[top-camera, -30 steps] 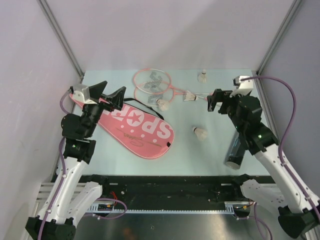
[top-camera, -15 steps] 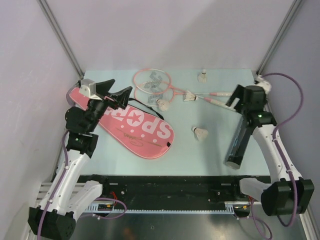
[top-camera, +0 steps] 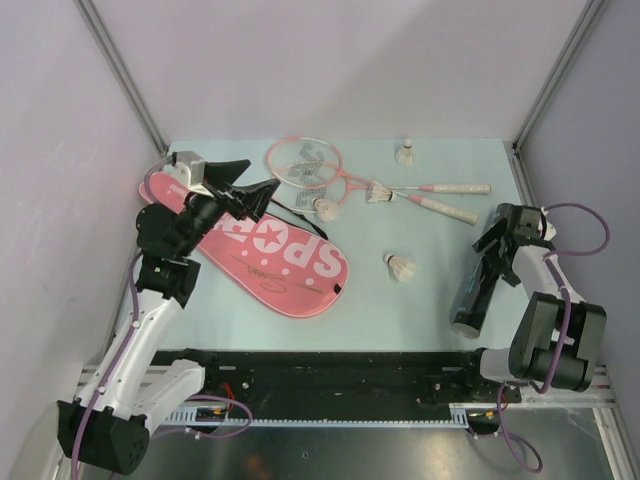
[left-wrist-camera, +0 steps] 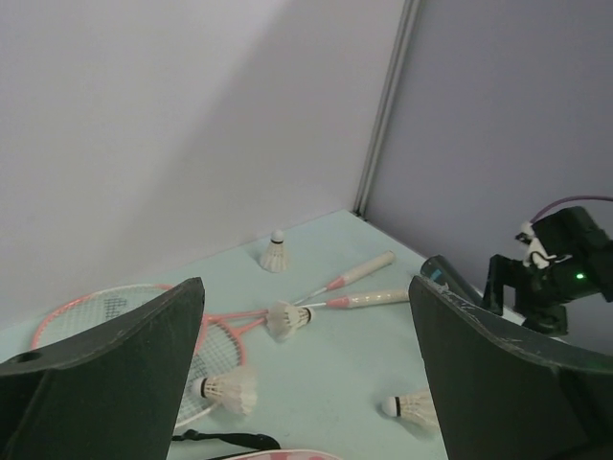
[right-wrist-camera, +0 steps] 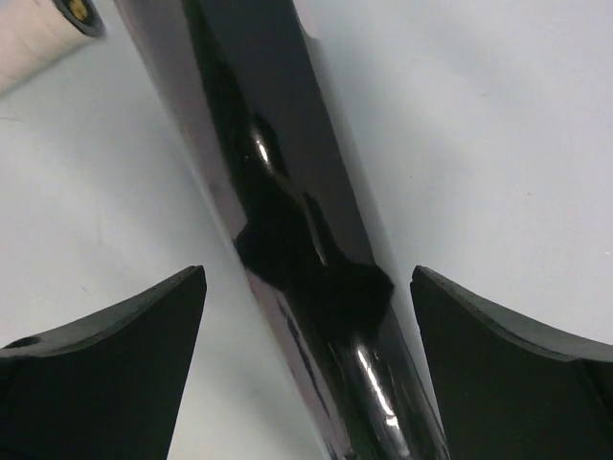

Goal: Pack up the badminton gear

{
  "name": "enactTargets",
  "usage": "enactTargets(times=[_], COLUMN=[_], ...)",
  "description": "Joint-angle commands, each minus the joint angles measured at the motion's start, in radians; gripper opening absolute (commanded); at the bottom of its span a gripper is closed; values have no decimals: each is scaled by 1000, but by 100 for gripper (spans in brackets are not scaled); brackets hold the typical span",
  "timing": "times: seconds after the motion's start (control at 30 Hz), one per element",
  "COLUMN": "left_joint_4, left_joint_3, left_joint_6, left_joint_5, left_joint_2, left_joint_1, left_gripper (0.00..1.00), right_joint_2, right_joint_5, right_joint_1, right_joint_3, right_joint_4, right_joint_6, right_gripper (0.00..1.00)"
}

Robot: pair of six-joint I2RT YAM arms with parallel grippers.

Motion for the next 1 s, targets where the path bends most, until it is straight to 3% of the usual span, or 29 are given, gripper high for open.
enactTargets(times=[0.0, 0.2, 0.4, 0.5, 0.63, 0.7, 0.83, 0.97], left_joint_4=[20, 19, 20, 20, 22, 20, 23, 37], left_joint_3=[41, 56, 61, 61, 68, 74, 107, 121], left_joint_6=[-26, -59, -77, -88, -131, -152, -287, -405], left_joint_5=[60, 115, 126, 128, 149, 163, 238, 244], left_joint_2=[12, 49, 64, 75, 106, 136, 221, 302], left_joint_1=[-22, -32, -32, -32, -33, -33, -35, -50], left_gripper=[92, 89, 88, 88, 88, 89, 94, 99], right_joint_2=[36, 38, -20, -141, -259, -276, -246, -202], right_joint_5=[-57, -49, 12, 57, 168, 182, 139, 49], right_joint_1=[-8, -6, -6, 47, 214, 314, 590, 828], right_joint_3=[-58, -123, -161, -158, -73, -34, 69, 138], right_joint_4=[158, 247, 281, 313, 302, 328, 431, 508], right_joint_6=[3, -16, -52, -118, -204, -320, -559, -652], right_gripper=[90, 79, 58, 45, 32, 31, 29, 26])
